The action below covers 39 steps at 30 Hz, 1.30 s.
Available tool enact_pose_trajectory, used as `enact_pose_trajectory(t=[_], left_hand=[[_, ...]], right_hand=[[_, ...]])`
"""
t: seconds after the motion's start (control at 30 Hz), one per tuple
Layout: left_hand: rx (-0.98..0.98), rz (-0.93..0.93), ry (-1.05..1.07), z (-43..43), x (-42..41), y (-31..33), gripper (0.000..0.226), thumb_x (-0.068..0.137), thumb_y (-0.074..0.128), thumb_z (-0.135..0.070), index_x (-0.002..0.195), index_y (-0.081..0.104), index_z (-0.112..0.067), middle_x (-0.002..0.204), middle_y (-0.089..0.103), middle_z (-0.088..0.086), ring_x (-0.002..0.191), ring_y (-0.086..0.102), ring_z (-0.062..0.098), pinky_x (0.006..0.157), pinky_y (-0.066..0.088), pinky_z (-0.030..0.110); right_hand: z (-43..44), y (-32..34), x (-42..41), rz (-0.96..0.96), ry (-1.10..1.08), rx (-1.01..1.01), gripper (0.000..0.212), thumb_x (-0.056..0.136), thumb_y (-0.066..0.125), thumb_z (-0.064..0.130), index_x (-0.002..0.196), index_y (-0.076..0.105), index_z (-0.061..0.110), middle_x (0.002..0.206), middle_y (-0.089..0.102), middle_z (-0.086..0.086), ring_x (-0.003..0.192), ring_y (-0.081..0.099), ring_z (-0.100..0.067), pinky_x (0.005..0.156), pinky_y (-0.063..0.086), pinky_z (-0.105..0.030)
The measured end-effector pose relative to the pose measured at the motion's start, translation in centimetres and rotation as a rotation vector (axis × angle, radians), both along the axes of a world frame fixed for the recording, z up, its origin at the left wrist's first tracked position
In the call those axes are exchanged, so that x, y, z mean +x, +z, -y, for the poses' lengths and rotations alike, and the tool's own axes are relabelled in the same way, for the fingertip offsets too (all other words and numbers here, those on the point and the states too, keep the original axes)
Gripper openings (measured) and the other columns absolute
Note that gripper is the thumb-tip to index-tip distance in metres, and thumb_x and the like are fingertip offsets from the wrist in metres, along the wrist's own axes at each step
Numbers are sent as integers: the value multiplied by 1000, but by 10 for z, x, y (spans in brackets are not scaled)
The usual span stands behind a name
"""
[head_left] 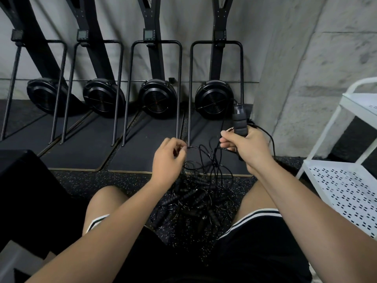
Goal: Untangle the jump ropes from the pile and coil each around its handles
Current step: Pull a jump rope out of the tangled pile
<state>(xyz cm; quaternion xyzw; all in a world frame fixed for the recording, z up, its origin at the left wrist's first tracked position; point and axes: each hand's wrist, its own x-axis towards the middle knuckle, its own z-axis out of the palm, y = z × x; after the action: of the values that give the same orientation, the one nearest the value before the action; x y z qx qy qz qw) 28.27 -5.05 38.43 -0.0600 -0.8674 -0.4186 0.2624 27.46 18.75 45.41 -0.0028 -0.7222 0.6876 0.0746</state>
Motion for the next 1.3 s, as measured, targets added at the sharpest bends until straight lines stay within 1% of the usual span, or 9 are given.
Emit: enact_pose_trajectory(t=[0.13,0.23,0.37,0.6,0.73,0.83,0.97,1.17,1.3], left_hand=[[79,154,-122,-25,19,-1,27,100,65,-58,92,64,-32,76,69,-11,72,64,2,64,48,20],[83,269,-186,-43,18,-9,37,91,70,-68,99,65,-32,87,74,-13,82,68,-1,74,54,23],[38,260,-168,-51,5,-18,49,80,89,-54,114,61,-32,109,69,-16,102,65,0,88,54,24],[67,160,-137,-47,-3,-24,11,96,75,-28,103,67,-28,90,74,-12,81,68,-1,75,56,25],[179,216,-194,-41,-7,-24,12,100,63,-18,101,62,-29,89,69,-8,65,54,2,64,45,23],[254,267,-251,-37,-7,-20,17,106,52,-17,101,58,-33,78,59,-13,59,44,5,57,39,25],[279,259,-286,-23,-10,-12,15,112,50,-37,103,60,-30,64,47,-14,56,41,6,54,37,21],[-37,230,-238,14,-26,-28,22,109,59,-34,95,64,-18,78,63,4,68,52,9,62,39,25],[-160,278,-168,14,-34,-34,30,108,58,-39,108,77,-16,87,57,-3,79,57,12,70,40,27]], right_hand=[[7,3,1,-8,17,-21,14,95,81,16,100,74,6,87,81,-12,77,78,-22,72,59,-29],[11,5,3,-2,38,-70,13,96,80,14,102,73,5,86,81,-11,74,77,-20,70,61,-28],[12,10,8,48,82,-173,17,96,80,12,108,73,2,87,81,-12,75,78,-20,70,63,-30],[6,15,8,89,95,-260,16,96,80,11,107,72,3,87,80,-12,76,77,-21,75,67,-36],[-2,13,2,63,63,-210,18,96,80,12,108,73,1,90,80,-15,78,78,-22,71,66,-35],[-8,10,-3,24,7,-110,16,96,80,11,105,73,0,85,79,-13,73,77,-20,63,61,-27],[-17,12,-9,3,-91,-56,15,95,80,14,101,75,1,77,78,-9,65,71,-14,56,54,-22],[-21,23,-9,-39,-123,-20,10,94,82,17,94,74,10,75,76,-4,64,69,-13,54,51,-22],[-15,22,-5,11,-31,23,9,94,82,15,90,73,13,78,77,-4,65,69,-14,54,51,-22]])
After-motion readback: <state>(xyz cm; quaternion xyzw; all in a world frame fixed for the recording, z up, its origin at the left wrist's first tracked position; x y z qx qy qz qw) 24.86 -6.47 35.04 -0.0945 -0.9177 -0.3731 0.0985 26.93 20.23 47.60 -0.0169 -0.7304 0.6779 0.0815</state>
